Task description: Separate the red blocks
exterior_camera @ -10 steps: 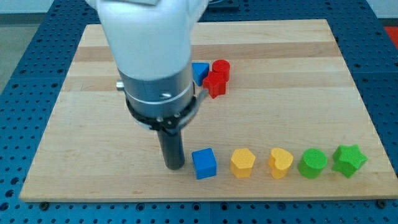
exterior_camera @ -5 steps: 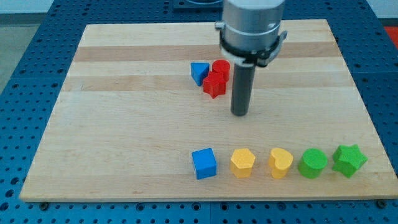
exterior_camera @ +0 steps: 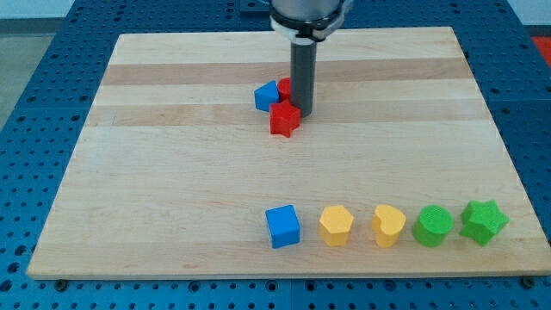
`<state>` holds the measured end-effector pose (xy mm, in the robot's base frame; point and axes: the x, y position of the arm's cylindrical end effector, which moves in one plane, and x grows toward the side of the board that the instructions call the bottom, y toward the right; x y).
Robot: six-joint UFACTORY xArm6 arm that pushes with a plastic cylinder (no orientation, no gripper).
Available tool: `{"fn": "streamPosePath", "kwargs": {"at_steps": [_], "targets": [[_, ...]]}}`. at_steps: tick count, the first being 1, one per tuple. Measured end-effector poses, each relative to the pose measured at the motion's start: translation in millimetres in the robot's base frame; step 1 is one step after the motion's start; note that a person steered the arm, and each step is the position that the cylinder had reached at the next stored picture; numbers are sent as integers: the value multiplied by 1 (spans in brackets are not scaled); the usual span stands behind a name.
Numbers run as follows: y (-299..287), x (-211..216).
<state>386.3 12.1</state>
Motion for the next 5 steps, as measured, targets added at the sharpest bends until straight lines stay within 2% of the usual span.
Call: {"fn": "streamPosePath", "kwargs": {"at_steps": [2,5], "targets": [[-33,27],[-87,27]]}}
